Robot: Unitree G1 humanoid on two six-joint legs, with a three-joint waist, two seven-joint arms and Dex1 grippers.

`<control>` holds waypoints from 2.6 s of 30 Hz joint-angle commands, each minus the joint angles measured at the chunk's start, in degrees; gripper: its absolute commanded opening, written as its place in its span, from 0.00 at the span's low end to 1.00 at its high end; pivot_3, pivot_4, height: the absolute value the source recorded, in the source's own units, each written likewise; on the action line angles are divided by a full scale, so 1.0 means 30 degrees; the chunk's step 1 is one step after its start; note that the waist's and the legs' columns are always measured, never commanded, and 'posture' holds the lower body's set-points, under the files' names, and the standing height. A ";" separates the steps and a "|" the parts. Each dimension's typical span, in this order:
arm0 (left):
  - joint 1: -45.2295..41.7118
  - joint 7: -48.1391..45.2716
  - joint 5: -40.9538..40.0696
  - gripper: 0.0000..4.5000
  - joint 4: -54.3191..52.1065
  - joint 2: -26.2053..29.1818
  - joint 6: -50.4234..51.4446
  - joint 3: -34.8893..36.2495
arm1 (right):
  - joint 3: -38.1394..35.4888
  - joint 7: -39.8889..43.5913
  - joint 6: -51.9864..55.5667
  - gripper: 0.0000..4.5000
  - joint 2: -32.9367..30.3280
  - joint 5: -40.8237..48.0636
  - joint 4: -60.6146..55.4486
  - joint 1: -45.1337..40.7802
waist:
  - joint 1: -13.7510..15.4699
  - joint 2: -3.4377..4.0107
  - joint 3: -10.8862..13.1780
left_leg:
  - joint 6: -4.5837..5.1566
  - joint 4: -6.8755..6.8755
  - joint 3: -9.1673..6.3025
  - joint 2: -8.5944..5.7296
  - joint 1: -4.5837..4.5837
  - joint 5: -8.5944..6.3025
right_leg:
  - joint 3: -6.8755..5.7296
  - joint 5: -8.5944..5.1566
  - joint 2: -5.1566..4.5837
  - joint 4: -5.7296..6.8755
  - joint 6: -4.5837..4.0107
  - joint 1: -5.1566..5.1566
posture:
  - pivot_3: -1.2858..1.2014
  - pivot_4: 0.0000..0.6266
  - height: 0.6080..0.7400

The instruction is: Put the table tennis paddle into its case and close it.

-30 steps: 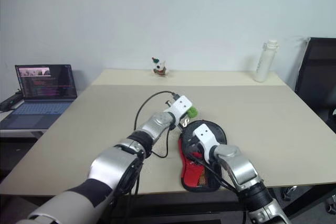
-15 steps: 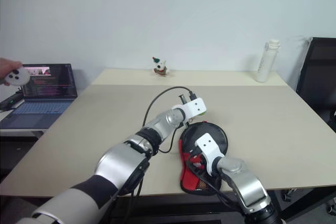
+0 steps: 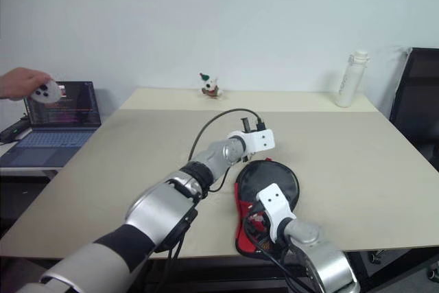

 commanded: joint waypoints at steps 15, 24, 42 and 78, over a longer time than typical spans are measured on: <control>0.1087 -0.0935 0.2015 0.00 -0.0545 -0.1412 -0.0995 -0.2713 | 0.1264 -0.0499 0.3267 1.00 0.1478 0.0939 0.2627 0.1656 | -0.0065 -0.0019 -0.0053 | 0.0001 -0.0007 0.0006 0.0010 0.0010 -0.0005 | 0.0000 -0.0014 0.0001 0.0005 -0.0024 0.0000 | 0.52 0.24 1.00; 0.1305 -0.2343 0.0498 0.45 -0.0645 -0.1887 -0.1068 -0.1339 | 0.1046 -0.0397 0.3376 1.00 0.1603 0.0937 0.2727 0.1226 | -0.0072 -0.0042 -0.0136 | 0.0002 -0.0008 0.0004 0.0023 0.0025 -0.0006 | -0.0003 -0.0017 0.0010 0.0014 -0.0029 0.0004 | 0.52 0.24 1.00; 0.1075 -0.9160 -0.7452 0.60 -0.2582 0.2463 -0.2997 0.5885 | -0.2684 0.2043 0.5651 1.00 -0.0325 0.4221 -0.0467 -0.2786 | -0.0243 0.0011 -0.0068 | 0.0016 0.0006 0.0008 0.0029 0.0035 0.0004 | 0.0000 0.0024 0.0011 0.0041 0.0000 -0.0020 | 0.52 0.24 1.00; 0.8695 -1.8987 -1.3480 0.60 -0.8118 0.2853 0.1156 0.4761 | -0.3914 0.6744 -0.4507 1.00 -0.9492 0.3845 0.6622 -0.9224 | -0.0060 0.0155 0.0150 | 0.0096 0.0063 0.0008 -0.0001 -0.0146 -0.0039 | 0.0010 0.0005 0.0023 0.0022 -0.0040 -0.0144 | 0.52 0.24 1.00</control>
